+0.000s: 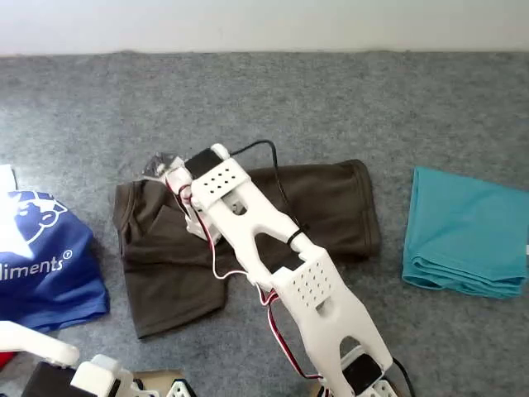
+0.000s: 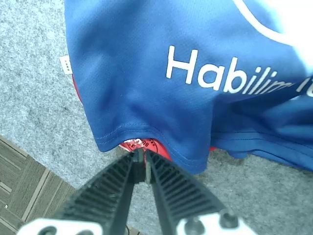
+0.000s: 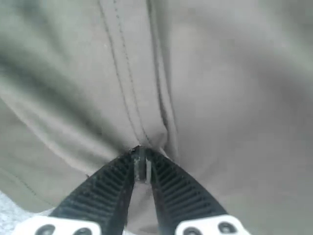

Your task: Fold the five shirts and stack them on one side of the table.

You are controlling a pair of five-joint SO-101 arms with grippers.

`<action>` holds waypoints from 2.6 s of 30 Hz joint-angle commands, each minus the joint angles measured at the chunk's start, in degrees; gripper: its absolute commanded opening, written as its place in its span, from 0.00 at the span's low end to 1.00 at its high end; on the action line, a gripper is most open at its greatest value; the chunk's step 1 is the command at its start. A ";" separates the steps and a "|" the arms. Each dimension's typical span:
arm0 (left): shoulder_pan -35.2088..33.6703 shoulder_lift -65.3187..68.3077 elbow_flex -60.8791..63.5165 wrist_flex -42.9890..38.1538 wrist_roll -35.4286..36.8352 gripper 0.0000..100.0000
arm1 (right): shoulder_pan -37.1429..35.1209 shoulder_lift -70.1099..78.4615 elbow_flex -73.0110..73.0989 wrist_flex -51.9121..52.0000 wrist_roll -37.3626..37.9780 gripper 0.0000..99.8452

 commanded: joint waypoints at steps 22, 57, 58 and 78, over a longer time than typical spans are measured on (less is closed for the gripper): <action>-0.18 -0.70 -1.63 -0.62 -0.09 0.02 | -15.25 1.80 -13.71 -5.05 -2.20 0.02; 0.35 -0.62 -1.63 -0.62 1.49 0.02 | -26.86 -14.11 10.64 6.55 -4.75 0.06; 0.44 -0.62 -1.63 -0.62 1.49 0.02 | -28.09 -14.11 11.08 6.46 -4.84 0.10; 0.35 -0.62 -1.63 -0.44 1.49 0.02 | -30.20 0.92 10.81 0.92 -8.35 0.17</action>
